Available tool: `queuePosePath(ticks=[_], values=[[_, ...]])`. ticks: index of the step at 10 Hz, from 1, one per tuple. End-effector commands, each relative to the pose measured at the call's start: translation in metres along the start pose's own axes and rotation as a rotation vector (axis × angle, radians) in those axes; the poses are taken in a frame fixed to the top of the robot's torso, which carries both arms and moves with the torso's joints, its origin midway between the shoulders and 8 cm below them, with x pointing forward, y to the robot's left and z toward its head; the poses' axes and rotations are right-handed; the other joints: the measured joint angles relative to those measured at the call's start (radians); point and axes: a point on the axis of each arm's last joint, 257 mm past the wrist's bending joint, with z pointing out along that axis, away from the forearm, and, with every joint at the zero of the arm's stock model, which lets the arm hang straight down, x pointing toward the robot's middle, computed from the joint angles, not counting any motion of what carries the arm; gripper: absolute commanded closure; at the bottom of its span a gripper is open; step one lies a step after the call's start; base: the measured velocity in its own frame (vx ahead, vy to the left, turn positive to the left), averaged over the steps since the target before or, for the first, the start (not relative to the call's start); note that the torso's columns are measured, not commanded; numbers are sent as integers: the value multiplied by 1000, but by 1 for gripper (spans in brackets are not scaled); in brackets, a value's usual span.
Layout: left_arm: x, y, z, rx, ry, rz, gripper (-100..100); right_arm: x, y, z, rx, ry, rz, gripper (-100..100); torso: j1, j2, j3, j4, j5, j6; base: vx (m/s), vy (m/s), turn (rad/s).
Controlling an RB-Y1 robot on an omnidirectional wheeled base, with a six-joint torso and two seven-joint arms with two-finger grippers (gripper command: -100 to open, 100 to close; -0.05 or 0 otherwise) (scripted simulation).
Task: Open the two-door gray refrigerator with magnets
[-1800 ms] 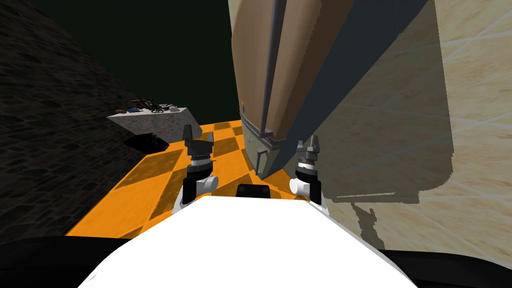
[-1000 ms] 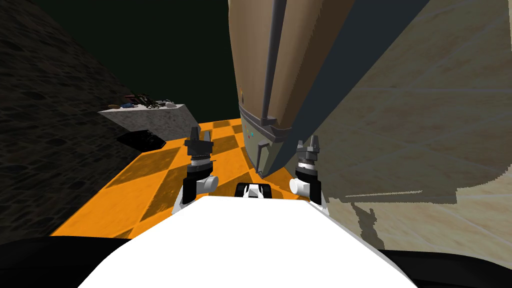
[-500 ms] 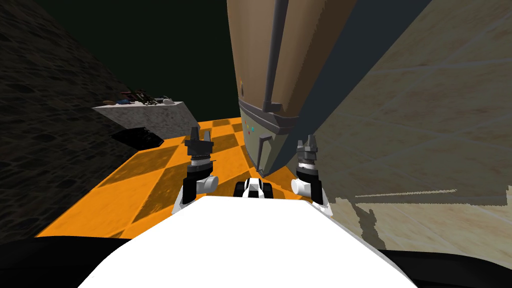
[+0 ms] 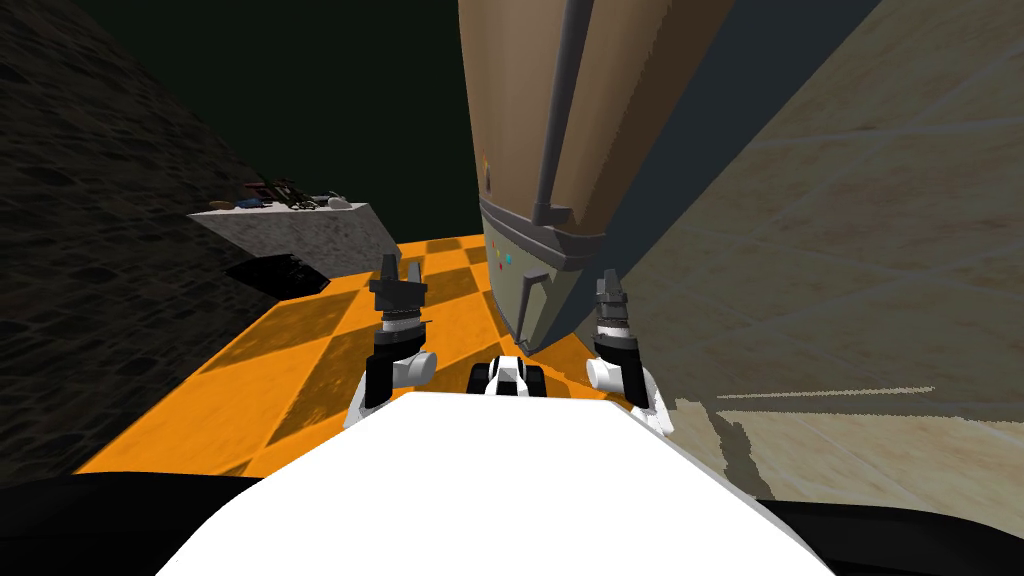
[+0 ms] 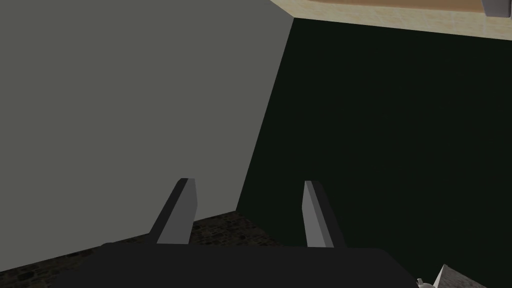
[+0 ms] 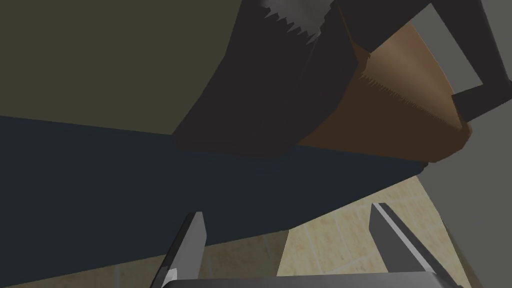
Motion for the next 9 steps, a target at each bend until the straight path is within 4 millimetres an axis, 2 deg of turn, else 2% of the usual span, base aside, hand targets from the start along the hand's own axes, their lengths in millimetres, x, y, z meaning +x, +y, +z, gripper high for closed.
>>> queuePosePath(ticks=[1,9], values=[[0,0,0,0,0,0,0,4,3,1,-15,24,-122,-100,-1,0,0,0,0,0,8,26,14],[0,0,0,0,0,0,0,16,12,4,-75,84,-504,-100,-1,0,0,0,0,0,14,28,11]])
